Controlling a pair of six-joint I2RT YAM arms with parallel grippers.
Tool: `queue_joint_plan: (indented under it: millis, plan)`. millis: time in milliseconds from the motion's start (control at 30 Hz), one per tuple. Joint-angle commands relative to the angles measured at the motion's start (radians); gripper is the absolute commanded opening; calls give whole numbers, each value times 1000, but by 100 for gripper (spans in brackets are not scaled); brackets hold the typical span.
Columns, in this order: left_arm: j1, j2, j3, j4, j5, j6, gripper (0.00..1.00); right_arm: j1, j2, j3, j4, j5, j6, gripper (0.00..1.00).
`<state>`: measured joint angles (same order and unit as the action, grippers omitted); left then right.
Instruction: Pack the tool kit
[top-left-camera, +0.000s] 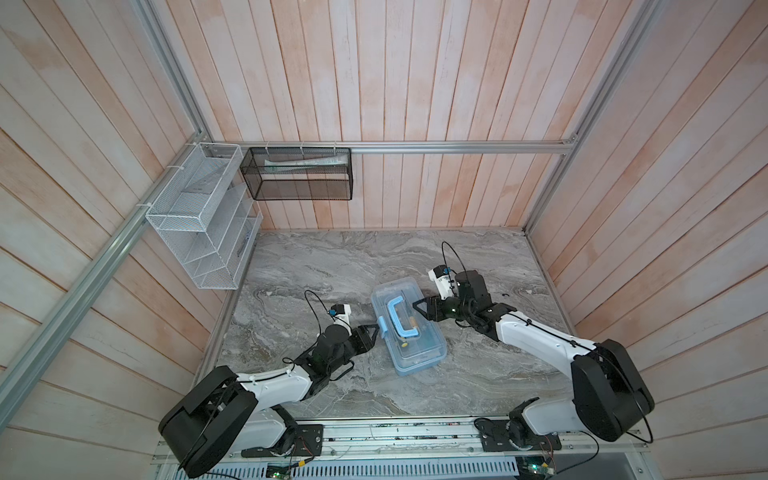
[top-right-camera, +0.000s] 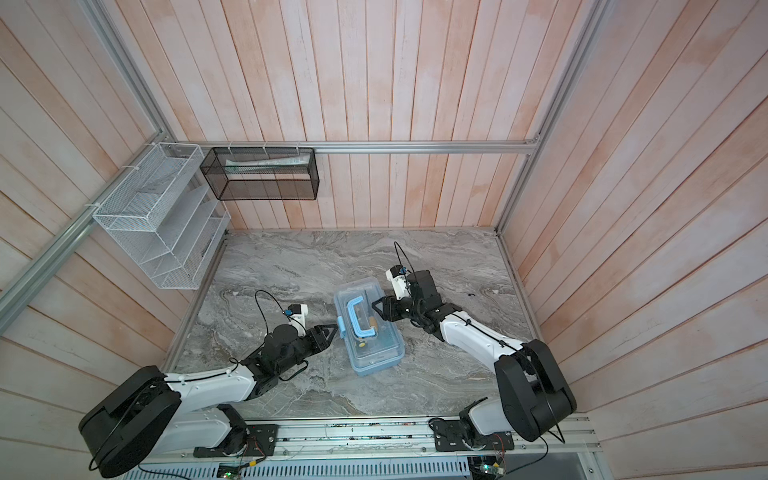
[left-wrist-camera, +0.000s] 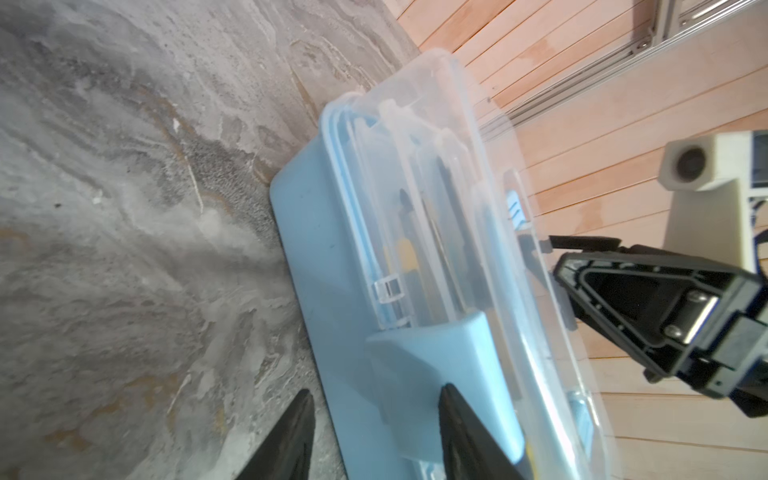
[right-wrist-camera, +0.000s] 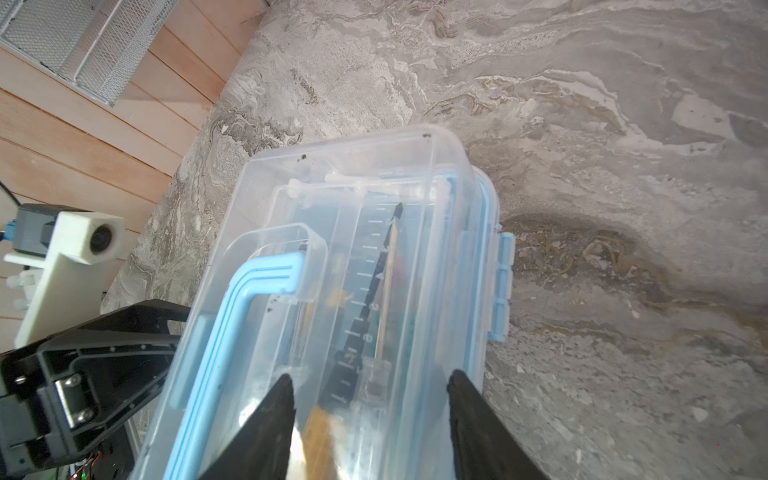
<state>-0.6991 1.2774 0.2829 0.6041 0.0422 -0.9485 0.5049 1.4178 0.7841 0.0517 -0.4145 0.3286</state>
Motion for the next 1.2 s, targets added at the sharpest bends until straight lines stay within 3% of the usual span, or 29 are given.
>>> queue_joint_plan:
  millis: [0, 300, 633, 1167]
  plan:
    - [-5, -3, 6, 80, 61, -8, 50, 12, 20, -3, -59, -27, -19, 56]
    - [-7, 12, 14, 72, 125, -13, 47, 13, 51, 0, -49, -41, -15, 55]
    - [-7, -9, -20, 68, 114, -24, 39, 13, 61, -3, -46, -51, -16, 55]
    - [-7, -9, -25, 9, 113, -1, 38, 12, 75, -13, -33, -71, -7, 54]
